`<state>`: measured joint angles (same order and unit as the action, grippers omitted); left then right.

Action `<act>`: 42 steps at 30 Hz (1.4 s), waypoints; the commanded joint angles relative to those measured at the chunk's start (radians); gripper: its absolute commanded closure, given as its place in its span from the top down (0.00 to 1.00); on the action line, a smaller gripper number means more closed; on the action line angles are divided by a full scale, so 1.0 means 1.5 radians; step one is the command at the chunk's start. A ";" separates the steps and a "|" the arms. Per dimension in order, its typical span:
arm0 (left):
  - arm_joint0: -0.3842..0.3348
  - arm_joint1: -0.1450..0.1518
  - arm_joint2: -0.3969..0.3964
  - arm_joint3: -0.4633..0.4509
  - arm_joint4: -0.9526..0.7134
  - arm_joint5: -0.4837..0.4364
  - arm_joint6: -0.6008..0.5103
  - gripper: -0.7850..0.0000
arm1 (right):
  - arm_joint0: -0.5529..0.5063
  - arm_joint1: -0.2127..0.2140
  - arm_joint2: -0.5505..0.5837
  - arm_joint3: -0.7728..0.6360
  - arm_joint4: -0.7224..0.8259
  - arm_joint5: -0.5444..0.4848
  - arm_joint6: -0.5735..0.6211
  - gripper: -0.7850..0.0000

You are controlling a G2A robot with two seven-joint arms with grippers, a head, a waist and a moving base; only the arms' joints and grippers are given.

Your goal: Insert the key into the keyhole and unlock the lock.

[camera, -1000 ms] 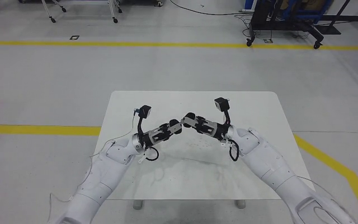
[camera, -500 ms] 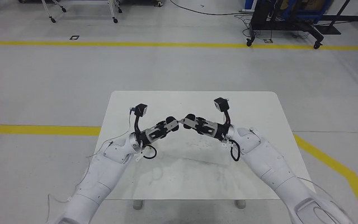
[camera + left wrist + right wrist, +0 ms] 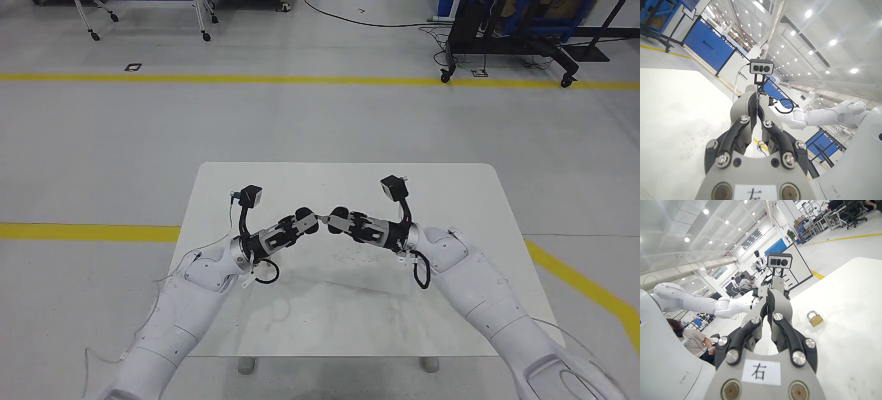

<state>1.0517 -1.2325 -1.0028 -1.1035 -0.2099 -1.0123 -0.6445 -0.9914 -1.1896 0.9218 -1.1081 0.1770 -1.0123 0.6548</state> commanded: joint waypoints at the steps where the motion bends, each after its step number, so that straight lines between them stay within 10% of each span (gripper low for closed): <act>1: 0.000 0.000 0.000 0.000 0.001 0.000 0.001 0.00 | -0.001 -0.001 0.004 0.000 -0.003 0.000 0.003 0.00; 6: 0.001 -0.001 -0.001 -0.002 0.005 0.000 0.004 0.03 | -0.004 -0.005 0.012 0.000 -0.008 0.000 0.011 0.00; 8: 0.002 -0.001 -0.001 -0.003 0.006 0.000 0.004 0.32 | -0.005 -0.006 0.015 0.000 -0.008 0.000 0.013 0.00; 11: 0.002 -0.001 -0.001 -0.004 0.004 0.000 0.004 0.45 | -0.007 -0.008 0.019 0.000 -0.007 0.000 0.016 0.00; 23: 0.003 -0.001 -0.004 -0.006 -0.005 0.000 -0.007 0.00 | -0.009 -0.016 0.029 0.007 0.001 0.000 0.045 0.00; 31: 0.004 -0.002 -0.006 -0.007 -0.001 0.000 -0.009 0.00 | -0.008 -0.021 0.034 0.011 0.007 0.000 0.068 0.00; 34: 0.004 -0.002 -0.007 -0.007 0.004 0.000 -0.007 0.00 | -0.008 -0.023 0.037 0.014 0.010 0.000 0.074 0.47; 42: 0.006 -0.003 -0.007 -0.012 0.023 0.000 -0.001 0.00 | -0.008 -0.028 0.044 0.019 0.011 0.000 0.084 0.47</act>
<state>1.0606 -1.2375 -1.0136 -1.1204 -0.1788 -1.0123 -0.6457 -1.0030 -1.2306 0.9874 -1.0800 0.1937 -1.0123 0.7792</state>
